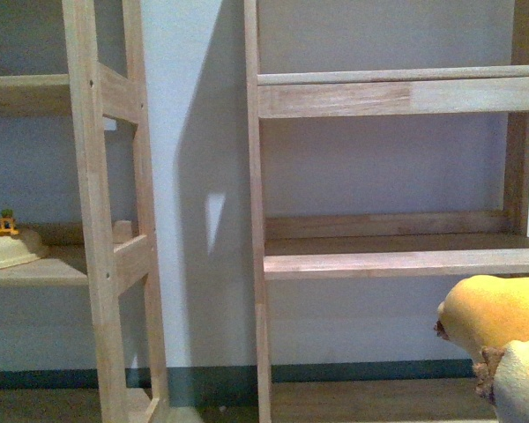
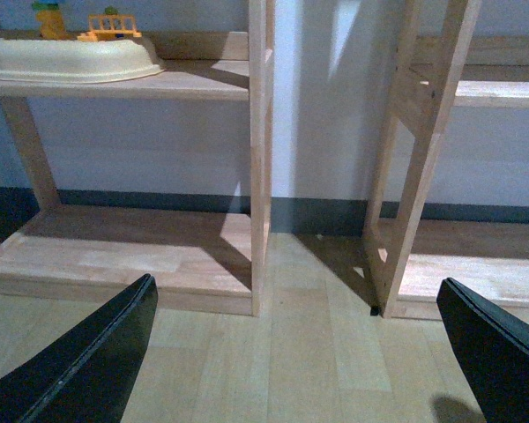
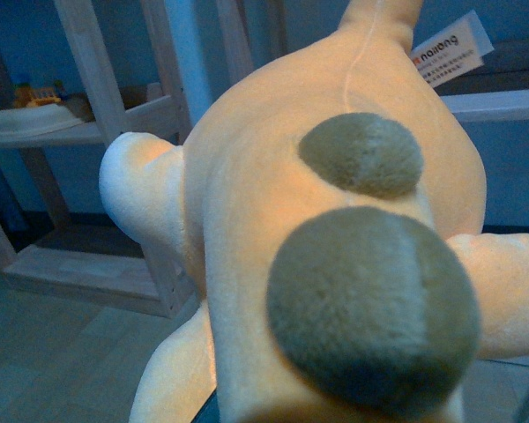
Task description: Put away toys
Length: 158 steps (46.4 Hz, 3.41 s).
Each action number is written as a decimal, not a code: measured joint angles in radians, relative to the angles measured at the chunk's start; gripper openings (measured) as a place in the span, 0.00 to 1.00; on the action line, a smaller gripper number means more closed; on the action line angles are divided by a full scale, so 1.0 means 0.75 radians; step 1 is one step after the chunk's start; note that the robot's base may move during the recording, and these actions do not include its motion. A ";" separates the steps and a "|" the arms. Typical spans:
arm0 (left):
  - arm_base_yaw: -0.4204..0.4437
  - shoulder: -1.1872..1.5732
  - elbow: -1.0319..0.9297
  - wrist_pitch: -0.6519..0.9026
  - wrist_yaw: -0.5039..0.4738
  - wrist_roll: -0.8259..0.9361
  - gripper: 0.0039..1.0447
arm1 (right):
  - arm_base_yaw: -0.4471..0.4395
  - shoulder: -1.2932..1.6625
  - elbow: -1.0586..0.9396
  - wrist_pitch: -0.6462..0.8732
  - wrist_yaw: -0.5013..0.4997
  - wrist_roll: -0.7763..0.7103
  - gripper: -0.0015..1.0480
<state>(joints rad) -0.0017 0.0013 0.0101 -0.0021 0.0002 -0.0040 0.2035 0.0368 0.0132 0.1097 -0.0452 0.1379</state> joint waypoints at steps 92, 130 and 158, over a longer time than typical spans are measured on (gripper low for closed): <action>0.000 0.001 0.000 0.000 0.000 0.000 0.94 | 0.329 0.573 0.764 0.125 0.134 -0.306 0.07; 0.000 0.001 0.000 0.000 0.000 0.000 0.94 | -0.061 1.428 1.819 0.154 -0.074 -0.120 0.07; 0.000 0.001 0.000 0.000 0.000 0.000 0.94 | -0.058 2.103 2.491 -0.080 -0.062 0.341 0.07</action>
<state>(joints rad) -0.0017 0.0017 0.0101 -0.0021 0.0002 -0.0040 0.1600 1.6142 1.8816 0.0498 -0.0917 0.3935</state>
